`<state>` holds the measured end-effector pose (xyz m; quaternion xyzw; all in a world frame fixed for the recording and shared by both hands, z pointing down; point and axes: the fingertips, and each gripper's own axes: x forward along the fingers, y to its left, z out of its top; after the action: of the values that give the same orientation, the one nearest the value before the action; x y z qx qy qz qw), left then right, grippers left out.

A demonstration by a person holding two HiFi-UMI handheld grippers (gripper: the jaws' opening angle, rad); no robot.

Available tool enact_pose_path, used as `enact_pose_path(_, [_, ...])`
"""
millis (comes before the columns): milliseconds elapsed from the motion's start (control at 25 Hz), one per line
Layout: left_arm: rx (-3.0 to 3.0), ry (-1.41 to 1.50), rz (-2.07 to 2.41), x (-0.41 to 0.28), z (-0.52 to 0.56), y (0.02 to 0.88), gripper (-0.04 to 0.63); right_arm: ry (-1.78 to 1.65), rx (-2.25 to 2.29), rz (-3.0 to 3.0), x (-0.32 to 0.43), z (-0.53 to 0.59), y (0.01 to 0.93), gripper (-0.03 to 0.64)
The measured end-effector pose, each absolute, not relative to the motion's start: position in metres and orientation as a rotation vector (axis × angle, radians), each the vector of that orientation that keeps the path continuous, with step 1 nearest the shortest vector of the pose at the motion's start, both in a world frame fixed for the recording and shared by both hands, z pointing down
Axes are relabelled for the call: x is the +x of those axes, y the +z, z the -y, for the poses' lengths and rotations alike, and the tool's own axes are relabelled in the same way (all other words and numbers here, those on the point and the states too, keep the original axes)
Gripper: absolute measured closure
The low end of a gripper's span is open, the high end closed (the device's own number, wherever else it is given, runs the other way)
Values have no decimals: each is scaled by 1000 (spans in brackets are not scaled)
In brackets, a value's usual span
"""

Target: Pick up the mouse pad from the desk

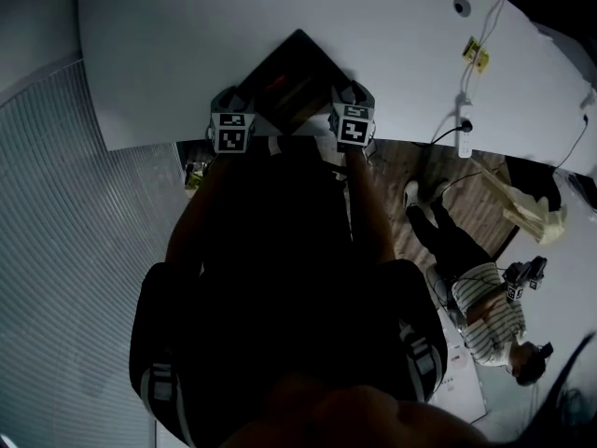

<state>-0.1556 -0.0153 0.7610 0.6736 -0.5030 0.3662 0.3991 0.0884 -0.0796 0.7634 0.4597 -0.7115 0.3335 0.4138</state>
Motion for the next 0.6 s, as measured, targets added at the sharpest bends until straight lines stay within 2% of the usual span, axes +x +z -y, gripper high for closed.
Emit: enact_pose_path(600, [1703, 1001, 1293, -149, 14, 764, 388, 820, 1124, 1778, 85, 79, 764, 439])
